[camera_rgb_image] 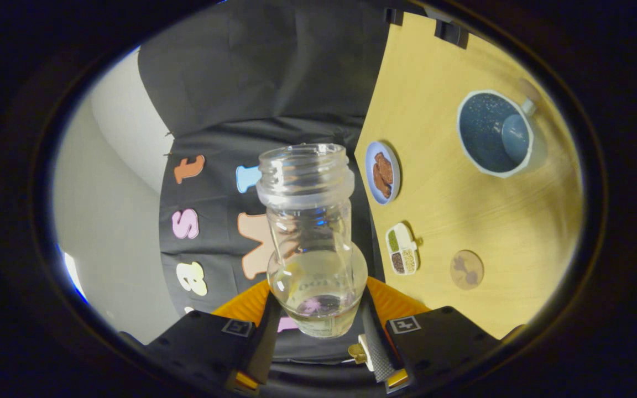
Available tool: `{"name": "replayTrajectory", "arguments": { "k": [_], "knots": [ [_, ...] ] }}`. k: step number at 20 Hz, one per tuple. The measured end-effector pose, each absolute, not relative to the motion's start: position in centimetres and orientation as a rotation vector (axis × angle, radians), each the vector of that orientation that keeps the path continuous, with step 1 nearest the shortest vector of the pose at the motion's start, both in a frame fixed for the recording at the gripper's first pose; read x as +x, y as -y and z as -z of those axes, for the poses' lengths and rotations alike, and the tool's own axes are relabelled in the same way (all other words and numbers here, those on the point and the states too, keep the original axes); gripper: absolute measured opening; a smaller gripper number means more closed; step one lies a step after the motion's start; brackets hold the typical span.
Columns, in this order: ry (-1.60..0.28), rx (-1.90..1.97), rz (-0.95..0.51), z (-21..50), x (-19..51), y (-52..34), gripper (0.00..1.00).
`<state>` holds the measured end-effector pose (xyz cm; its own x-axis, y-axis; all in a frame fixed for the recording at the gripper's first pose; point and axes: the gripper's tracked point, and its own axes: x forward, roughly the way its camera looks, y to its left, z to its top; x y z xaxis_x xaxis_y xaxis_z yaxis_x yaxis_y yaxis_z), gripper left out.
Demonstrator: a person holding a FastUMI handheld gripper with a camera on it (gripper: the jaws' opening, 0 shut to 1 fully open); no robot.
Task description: Take the bottle from table, then pour the juice into the cup, finally place the bottle on the coaster
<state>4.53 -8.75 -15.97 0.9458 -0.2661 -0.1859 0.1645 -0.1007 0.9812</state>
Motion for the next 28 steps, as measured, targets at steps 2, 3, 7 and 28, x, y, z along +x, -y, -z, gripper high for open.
{"name": "replayTrajectory", "arguments": {
  "k": [2,3,7,28],
  "knots": [
    [0.082,1.645,0.366,16.04,4.46,8.85,0.74],
    [0.081,1.649,0.368,16.06,4.17,8.83,0.74],
    [0.085,1.666,0.376,16.10,4.15,9.13,0.74],
    [0.102,1.736,0.380,15.65,4.74,9.47,0.74]
  ]
}}
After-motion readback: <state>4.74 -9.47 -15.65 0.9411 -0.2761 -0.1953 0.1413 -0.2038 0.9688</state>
